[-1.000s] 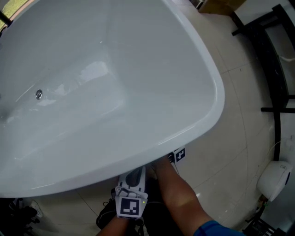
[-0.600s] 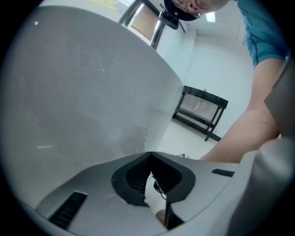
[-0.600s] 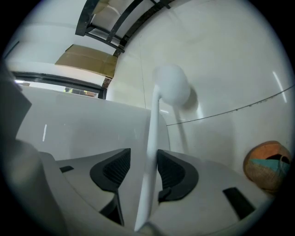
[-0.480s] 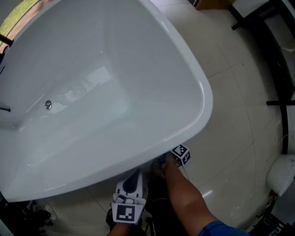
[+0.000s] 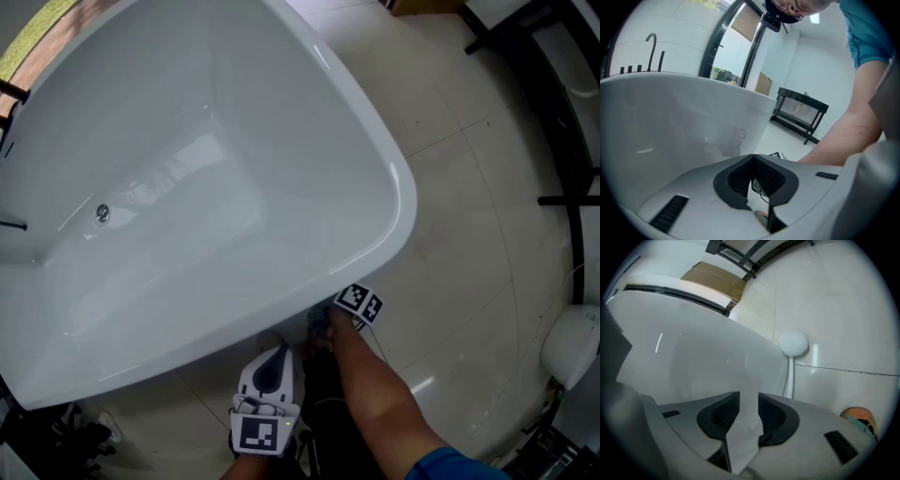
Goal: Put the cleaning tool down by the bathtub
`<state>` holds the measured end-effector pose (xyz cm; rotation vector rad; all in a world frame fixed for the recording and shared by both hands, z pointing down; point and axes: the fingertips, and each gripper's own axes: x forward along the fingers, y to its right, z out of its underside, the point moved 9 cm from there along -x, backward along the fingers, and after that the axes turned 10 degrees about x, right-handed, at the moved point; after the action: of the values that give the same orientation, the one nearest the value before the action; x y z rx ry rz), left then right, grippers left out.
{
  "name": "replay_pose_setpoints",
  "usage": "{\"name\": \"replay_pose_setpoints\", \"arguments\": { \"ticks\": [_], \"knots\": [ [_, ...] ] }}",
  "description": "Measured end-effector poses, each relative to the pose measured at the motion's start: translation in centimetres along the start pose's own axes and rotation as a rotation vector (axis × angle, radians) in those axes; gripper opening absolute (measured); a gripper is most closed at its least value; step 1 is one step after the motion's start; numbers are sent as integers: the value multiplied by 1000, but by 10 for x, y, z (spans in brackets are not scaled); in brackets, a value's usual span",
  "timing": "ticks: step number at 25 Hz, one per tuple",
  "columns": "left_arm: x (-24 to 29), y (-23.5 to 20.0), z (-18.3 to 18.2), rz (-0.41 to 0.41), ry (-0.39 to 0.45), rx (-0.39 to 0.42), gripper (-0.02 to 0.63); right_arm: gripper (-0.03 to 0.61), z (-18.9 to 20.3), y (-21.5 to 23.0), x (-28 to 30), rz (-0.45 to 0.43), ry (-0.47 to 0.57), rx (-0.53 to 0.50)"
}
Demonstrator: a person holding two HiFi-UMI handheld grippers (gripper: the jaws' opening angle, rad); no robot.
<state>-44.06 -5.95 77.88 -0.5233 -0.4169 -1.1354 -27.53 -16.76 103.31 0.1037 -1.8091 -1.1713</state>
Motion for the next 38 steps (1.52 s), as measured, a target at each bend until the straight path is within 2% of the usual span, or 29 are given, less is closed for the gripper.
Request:
{"name": "replay_pose_setpoints", "arguments": {
  "ticks": [3, 7, 12, 16, 21, 28, 33, 38],
  "knots": [
    [-8, -5, -9, -8, -5, 5, -2, 71, 7, -15, -20, 6, 7, -80],
    [-16, -3, -43, 2, 17, 36, -2, -3, 13, -42, -71, 59, 18, -267],
    [-32, 16, -106, 38, 42, 98, -2, -8, 14, -100, -156, 108, 122, -500],
    [-39, 26, -151, 37, 47, 157, -2, -9, 4, -159, -231, 125, 279, -670],
    [-55, 33, -199, 23, 50, 168, -2, -9, 0, -233, -317, 61, 434, -737],
    [-95, 66, -272, 120, 82, 223, -2, -9, 4, -322, -422, -21, 546, -821],
    [-120, 98, -327, 175, 130, 296, -2, -9, -1, -356, -494, -30, 639, -867],
    [-136, 128, -360, 288, 174, 383, -2, -9, 18, -368, -550, 8, 755, -855]
  ]
}}
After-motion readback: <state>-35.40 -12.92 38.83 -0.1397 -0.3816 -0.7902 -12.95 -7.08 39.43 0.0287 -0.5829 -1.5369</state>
